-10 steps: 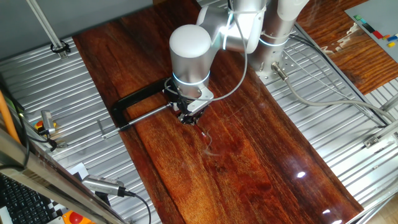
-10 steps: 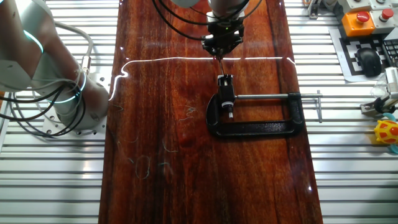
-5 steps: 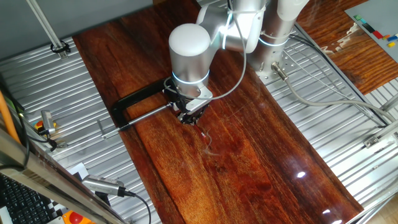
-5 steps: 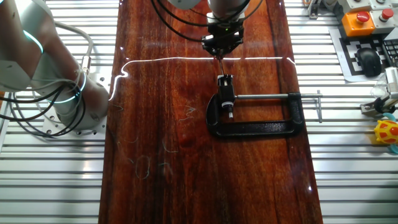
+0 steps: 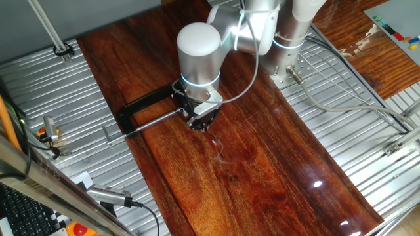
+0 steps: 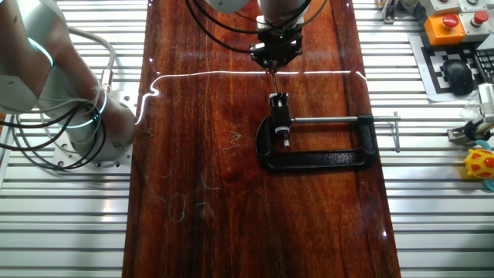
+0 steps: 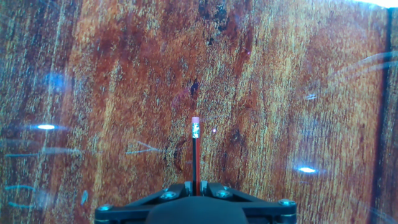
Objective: Insert the pencil into the pencil sharpener
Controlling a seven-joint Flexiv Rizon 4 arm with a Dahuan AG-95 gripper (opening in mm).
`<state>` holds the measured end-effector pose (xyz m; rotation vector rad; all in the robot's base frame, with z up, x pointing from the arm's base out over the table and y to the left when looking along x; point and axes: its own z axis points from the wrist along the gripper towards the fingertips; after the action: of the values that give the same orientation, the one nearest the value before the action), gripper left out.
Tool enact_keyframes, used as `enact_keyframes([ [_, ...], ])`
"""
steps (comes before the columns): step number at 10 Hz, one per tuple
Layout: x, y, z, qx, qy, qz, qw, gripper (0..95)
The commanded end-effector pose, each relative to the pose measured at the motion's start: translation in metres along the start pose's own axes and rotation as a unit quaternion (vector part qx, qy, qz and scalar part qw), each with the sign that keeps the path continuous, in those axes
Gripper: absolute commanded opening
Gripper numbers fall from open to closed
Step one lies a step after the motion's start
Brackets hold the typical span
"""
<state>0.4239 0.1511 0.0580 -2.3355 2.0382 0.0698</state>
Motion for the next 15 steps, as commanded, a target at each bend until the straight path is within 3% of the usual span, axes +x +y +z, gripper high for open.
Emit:
enact_keyframes([
  [1,-0.0004,0.0011,-0.0015,-0.001,-0.003,-0.001,1.0000,0.0],
  [7,0.0004,0.0006,0.0008,0.002,-0.016,-0.004,0.9999,0.0],
  [15,0.0089,0.0041,-0.0046,0.000,-0.019,-0.007,0.9998,0.0],
])
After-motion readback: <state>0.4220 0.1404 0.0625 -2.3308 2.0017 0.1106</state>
